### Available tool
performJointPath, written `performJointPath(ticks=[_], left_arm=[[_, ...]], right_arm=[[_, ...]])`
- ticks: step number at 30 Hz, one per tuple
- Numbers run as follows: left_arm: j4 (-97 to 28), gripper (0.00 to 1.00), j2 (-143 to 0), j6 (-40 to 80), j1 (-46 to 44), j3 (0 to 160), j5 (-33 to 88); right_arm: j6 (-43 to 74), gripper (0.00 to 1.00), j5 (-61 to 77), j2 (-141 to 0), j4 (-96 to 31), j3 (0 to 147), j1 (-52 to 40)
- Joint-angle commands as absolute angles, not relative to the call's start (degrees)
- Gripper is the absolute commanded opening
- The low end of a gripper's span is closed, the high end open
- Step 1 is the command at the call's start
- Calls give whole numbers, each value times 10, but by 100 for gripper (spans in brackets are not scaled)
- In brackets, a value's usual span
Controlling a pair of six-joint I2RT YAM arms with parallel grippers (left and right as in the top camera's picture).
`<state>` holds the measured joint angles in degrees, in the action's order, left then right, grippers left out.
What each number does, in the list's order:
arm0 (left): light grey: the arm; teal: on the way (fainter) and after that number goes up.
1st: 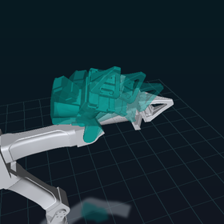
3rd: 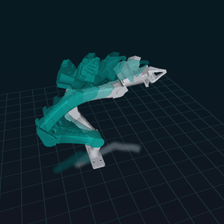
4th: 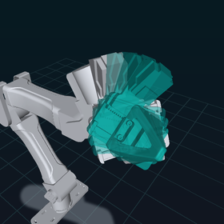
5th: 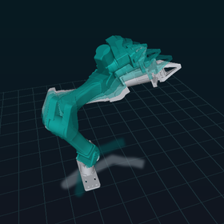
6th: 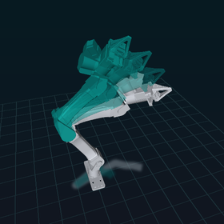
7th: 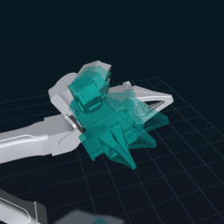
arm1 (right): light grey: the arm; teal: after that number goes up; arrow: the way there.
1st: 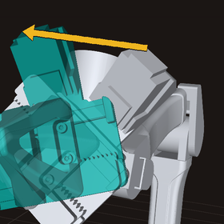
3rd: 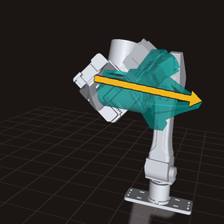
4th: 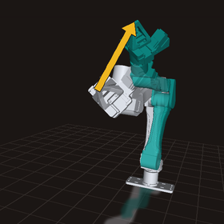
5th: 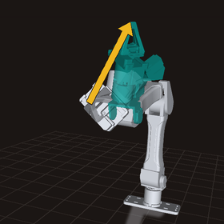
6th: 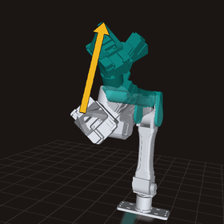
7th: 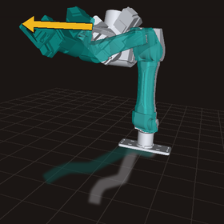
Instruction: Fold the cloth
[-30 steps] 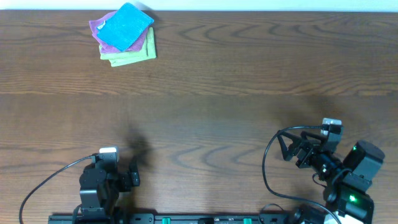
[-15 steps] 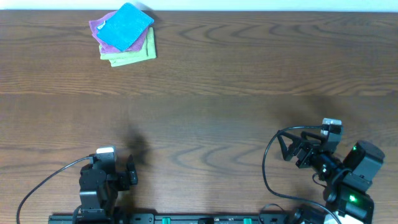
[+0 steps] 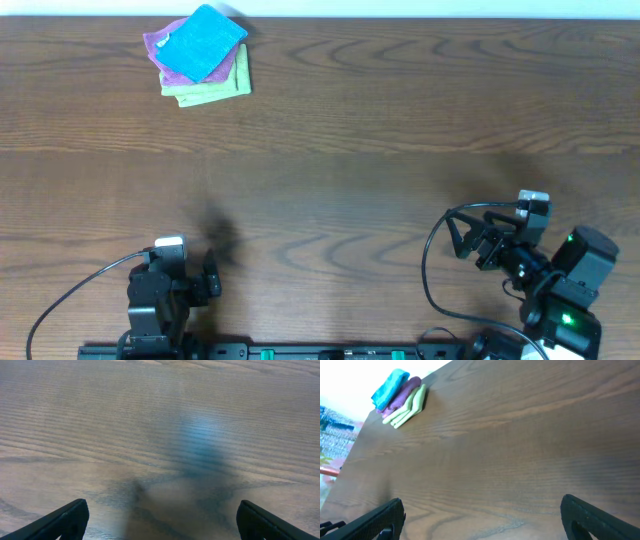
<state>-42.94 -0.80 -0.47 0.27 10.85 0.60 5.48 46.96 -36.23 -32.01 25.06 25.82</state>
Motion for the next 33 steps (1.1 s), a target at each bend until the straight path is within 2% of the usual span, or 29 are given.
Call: performJointPath(ticks=[1, 3, 8, 12, 24, 33], left_arm=[[-434, 95, -2, -13, 3, 95, -6], [-434, 95, -2, -13, 3, 95, -6], [-434, 95, -2, -13, 3, 95, -6], [-434, 96, -2, -13, 3, 95, -6], [-434, 96, -2, -13, 3, 95, -6], [-434, 95, -2, -13, 3, 95, -6]], right_arm=[[57, 99, 480, -348, -328, 250, 252], [55, 99, 454, -327, -328, 250, 220], [55, 99, 284, -273, -328, 242, 122], [39, 99, 188, -232, -328, 215, 81], [-8, 99, 120, -35, -328, 87, 50], [12, 99, 6, -7, -337, 87, -38]])
